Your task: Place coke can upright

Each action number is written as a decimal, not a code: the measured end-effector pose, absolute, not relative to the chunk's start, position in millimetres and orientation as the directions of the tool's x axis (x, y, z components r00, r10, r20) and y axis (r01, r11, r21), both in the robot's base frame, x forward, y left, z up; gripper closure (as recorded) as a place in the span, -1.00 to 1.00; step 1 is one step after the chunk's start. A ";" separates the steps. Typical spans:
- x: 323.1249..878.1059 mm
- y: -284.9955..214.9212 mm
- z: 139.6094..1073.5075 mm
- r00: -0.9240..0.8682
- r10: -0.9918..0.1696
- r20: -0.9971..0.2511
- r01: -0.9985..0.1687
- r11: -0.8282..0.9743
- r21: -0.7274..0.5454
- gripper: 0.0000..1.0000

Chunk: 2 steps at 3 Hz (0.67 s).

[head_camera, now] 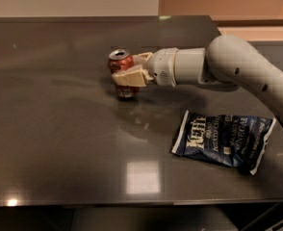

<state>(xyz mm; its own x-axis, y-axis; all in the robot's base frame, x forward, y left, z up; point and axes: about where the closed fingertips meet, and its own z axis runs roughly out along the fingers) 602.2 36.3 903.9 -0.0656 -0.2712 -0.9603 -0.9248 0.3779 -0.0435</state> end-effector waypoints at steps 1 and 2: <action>603.9 35.0 898.1 -0.063 -0.265 -0.962 -0.919 0.392 -0.047 -0.27; 603.2 37.5 898.5 -0.062 -0.265 -0.962 -0.921 0.387 -0.047 -0.76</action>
Offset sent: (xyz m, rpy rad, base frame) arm 0.0014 -0.0011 -0.0049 0.0049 -0.0056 -0.0124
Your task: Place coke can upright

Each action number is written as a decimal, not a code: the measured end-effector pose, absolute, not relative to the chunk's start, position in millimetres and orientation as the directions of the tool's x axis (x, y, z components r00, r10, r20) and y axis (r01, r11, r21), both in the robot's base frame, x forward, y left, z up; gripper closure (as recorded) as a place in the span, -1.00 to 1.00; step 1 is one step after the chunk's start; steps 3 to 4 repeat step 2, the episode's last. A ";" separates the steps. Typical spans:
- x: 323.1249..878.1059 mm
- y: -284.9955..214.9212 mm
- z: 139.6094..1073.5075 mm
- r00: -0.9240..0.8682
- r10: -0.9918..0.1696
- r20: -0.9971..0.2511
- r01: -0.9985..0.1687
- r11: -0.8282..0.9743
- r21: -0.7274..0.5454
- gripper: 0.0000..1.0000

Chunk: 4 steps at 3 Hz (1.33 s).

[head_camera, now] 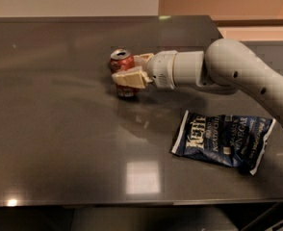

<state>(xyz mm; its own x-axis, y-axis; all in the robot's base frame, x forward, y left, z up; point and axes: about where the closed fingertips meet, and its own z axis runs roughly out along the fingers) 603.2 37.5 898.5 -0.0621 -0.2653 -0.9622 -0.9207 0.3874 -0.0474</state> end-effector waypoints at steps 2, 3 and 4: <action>602.5 39.8 898.5 -0.061 -0.266 -0.962 -0.922 0.384 -0.047 -1.00; 602.5 39.8 898.5 -0.061 -0.266 -0.962 -0.922 0.384 -0.047 -1.00; 602.5 39.8 898.5 -0.061 -0.266 -0.962 -0.922 0.384 -0.047 -1.00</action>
Offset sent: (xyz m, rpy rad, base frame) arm -0.0006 0.0020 0.0000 -0.0001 0.0000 0.0035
